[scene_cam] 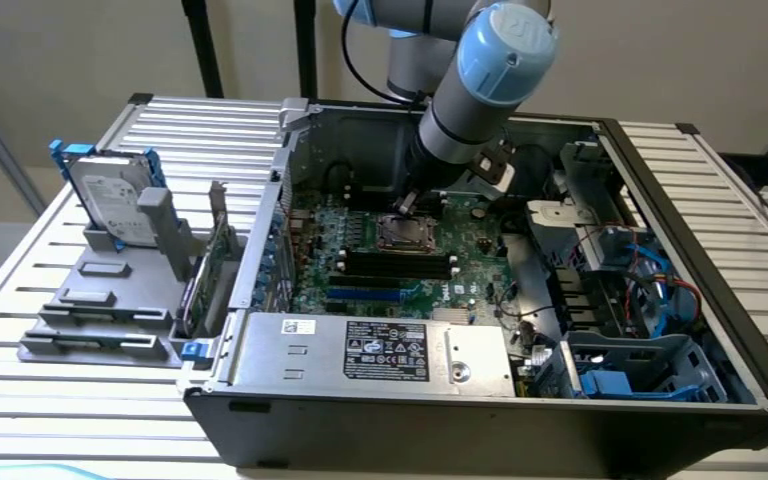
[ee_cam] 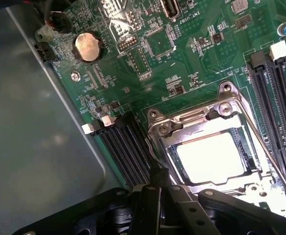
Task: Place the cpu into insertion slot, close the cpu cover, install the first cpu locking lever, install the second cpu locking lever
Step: 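Install the first cpu locking lever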
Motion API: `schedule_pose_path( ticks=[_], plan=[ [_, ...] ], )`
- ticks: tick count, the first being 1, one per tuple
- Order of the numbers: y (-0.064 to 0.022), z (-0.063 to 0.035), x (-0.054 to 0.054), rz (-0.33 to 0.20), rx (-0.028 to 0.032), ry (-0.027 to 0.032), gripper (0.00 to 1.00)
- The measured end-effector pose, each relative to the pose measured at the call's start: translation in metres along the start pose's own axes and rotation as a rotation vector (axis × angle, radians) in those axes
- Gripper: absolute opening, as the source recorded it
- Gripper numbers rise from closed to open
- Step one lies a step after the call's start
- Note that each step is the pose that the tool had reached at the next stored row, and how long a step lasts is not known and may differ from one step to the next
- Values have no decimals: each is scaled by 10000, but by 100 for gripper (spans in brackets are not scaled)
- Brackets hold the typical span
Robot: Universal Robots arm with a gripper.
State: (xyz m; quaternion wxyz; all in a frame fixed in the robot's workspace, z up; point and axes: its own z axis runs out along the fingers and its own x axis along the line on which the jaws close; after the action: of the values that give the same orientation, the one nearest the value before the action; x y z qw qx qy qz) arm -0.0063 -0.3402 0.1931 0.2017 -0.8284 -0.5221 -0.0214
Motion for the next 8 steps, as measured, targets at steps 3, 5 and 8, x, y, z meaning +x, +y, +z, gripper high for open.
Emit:
schedule_pose_path(
  ticks=[3,5,8],
  plan=[
    [0,4,2,1,0,1,11],
    [4,6,6,2,0,1,11],
    [14,9,20,1,-1,2,11]
  ],
)
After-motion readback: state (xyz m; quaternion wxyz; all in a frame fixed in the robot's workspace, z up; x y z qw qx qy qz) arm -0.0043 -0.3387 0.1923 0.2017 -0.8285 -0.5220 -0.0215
